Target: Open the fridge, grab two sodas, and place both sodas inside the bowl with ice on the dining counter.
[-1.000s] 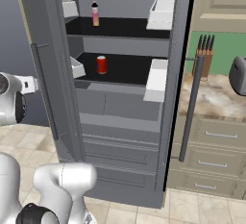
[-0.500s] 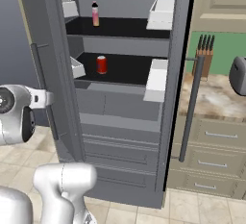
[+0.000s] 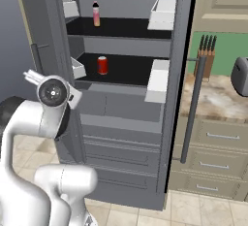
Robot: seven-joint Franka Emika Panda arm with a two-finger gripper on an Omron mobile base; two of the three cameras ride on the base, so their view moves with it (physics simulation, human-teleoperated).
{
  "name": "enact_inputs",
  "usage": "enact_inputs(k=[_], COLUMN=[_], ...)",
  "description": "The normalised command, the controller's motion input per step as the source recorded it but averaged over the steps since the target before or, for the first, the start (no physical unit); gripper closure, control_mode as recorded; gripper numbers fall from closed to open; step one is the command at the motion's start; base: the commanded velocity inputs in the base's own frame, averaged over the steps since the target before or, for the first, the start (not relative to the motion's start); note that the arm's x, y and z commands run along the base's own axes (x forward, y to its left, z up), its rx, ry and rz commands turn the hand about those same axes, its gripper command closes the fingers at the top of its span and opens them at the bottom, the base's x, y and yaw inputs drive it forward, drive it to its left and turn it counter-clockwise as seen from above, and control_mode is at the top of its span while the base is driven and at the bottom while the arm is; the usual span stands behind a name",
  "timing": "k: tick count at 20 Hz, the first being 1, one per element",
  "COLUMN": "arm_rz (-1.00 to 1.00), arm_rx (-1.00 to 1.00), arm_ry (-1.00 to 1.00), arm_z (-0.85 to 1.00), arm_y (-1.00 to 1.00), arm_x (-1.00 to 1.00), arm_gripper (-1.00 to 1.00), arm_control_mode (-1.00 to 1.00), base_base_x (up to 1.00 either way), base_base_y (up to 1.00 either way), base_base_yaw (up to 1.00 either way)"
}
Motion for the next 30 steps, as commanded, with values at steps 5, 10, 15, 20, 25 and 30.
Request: enact_inputs(k=[5, 10, 15, 20, 25, 30], arm_rz=[0.00, 0.00, 0.00, 0.00, 0.05, 0.12], arm_rx=[0.27, 0.24, 0.20, 0.13, 0.10, 0.04], arm_ry=[0.15, 0.16, 0.15, 0.14, 0.15, 0.13], arm_z=[0.03, 0.00, 0.00, 0.00, 0.00, 0.00], arm_y=[-0.27, -0.20, -0.05, 0.00, 0.08, 0.37], arm_x=[0.72, 0.79, 0.74, 0.68, 0.55, 0.16], arm_gripper=[-1.00, -1.00, -1.00, -1.00, -1.00, -1.00], arm_control_mode=[-1.00, -1.00, -1.00, -1.00, -1.00, -1.00], base_base_x=[0.00, 0.00, 0.00, 0.00, 0.00, 0.00], base_base_y=[0.00, 0.00, 0.00, 0.00, 0.00, 0.00], base_base_yaw=[0.00, 0.00, 0.00, 0.00, 0.00, 0.00])
